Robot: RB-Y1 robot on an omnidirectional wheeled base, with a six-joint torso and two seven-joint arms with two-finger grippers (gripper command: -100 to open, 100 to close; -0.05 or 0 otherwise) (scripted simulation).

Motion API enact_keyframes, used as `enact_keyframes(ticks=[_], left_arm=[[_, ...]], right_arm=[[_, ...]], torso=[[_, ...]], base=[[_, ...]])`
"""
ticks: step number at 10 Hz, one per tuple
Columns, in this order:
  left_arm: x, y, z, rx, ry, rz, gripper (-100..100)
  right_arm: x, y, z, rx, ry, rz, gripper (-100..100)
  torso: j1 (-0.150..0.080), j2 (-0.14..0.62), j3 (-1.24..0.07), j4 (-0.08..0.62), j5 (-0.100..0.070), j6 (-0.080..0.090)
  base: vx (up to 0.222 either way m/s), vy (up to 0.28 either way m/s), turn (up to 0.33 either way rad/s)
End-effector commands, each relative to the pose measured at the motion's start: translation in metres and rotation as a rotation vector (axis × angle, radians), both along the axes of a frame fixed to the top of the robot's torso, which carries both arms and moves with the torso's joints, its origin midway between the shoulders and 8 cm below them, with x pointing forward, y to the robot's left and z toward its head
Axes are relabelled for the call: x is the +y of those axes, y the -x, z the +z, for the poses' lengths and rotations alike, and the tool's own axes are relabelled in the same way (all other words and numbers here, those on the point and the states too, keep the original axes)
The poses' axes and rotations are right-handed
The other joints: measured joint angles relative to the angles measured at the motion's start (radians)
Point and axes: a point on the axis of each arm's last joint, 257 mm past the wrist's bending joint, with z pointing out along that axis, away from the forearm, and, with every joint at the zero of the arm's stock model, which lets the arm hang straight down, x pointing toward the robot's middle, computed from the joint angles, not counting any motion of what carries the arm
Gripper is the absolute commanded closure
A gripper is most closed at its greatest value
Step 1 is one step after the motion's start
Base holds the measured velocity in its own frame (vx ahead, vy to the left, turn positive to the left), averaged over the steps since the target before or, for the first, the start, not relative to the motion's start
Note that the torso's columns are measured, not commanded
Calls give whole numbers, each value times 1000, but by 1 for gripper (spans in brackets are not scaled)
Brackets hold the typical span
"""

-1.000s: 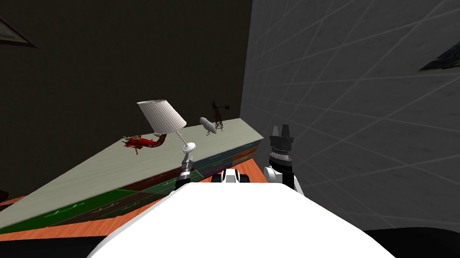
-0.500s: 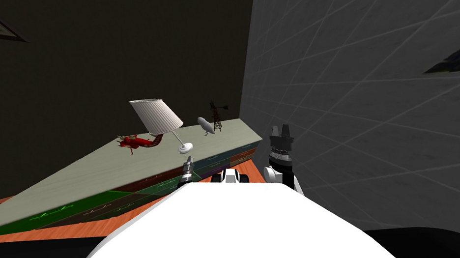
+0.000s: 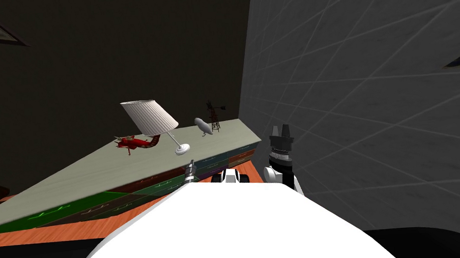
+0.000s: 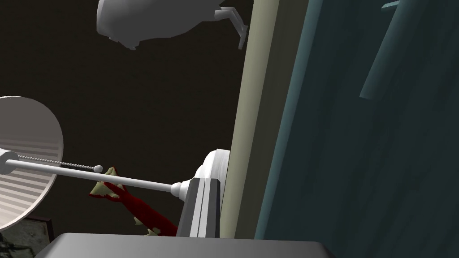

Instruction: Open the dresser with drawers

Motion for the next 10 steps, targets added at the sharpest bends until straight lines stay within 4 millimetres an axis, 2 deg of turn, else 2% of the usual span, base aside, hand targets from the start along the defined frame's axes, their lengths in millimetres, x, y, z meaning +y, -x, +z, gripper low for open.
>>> enact_keyframes(ticks=[1, 2, 3, 9, 10], left_arm=[[-26, 10, -23, 44, 54, -3, -100], [-26, 10, -23, 44, 54, -3, -100], [-36, 13, -29, 49, 79, 4, -100], [-37, 14, -27, 38, 77, 5, -100], [-37, 13, -27, 40, 78, 4, -100]], right_arm=[[0, 0, 0, 0, 0, 0, 0], [0, 0, 0, 0, 0, 0, 0], [0, 0, 0, 0, 0, 0, 0], [0, 0, 0, 0, 0, 0, 0], [0, 0, 0, 0, 0, 0, 0]], torso=[[0, -2, 0, -2, 4, 1], [0, -2, -1, -3, 4, 2], [1, -3, 0, -4, 5, 1], [2, -8, -2, -9, 12, 4], [1, -6, -2, -7, 8, 3]], base=[[23, -29, 9], [12, -15, -10], [-1, -12, 50], [4, -6, -4], [7, -7, -12]])
